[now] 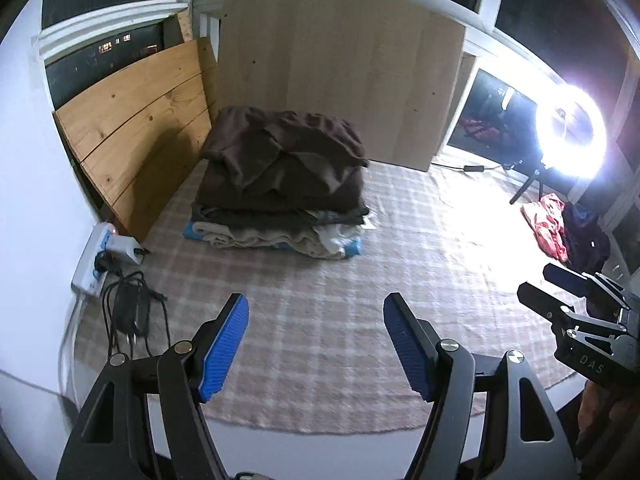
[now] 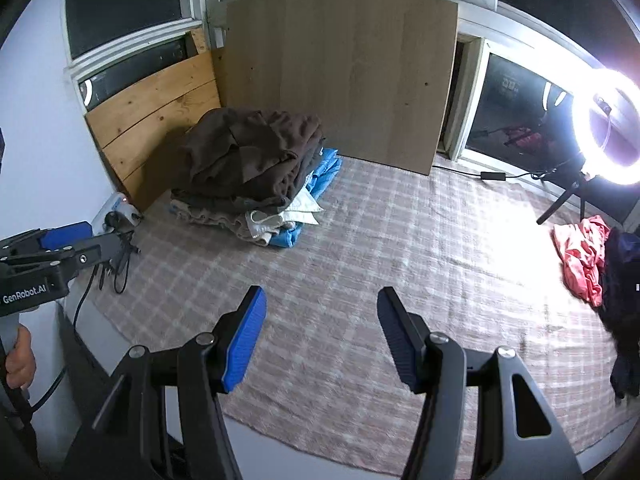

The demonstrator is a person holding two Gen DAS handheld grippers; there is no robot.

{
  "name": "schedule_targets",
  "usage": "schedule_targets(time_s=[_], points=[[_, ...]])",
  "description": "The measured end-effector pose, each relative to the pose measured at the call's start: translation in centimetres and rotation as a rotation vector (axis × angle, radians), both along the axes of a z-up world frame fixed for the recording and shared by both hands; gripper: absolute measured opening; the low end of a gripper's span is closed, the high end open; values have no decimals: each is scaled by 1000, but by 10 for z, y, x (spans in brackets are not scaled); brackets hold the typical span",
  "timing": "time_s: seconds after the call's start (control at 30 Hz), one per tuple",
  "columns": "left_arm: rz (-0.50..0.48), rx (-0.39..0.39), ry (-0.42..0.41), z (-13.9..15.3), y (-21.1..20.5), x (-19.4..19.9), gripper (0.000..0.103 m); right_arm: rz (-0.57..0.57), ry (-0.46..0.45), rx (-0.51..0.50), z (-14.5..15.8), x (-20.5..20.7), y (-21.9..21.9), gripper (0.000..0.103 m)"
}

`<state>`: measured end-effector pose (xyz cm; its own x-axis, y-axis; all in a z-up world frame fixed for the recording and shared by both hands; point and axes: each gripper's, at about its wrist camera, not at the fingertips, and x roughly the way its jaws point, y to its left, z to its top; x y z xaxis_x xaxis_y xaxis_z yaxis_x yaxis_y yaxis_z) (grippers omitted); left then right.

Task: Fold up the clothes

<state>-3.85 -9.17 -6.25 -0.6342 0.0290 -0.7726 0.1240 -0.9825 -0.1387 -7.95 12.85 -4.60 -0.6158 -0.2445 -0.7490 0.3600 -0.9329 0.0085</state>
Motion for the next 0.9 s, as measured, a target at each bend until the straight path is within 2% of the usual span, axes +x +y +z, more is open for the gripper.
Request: schedule_targets(time_s=[0.37, 0.63, 0.9], points=[[39, -34, 41, 25, 62, 45, 69, 66, -9, -30, 1, 29, 47, 57], [80, -49, 47, 32, 73, 60, 71, 108, -2, -32, 5, 41, 57, 57], [96, -64, 58, 35, 73, 63, 73, 97, 0, -33, 7, 43, 52, 57]])
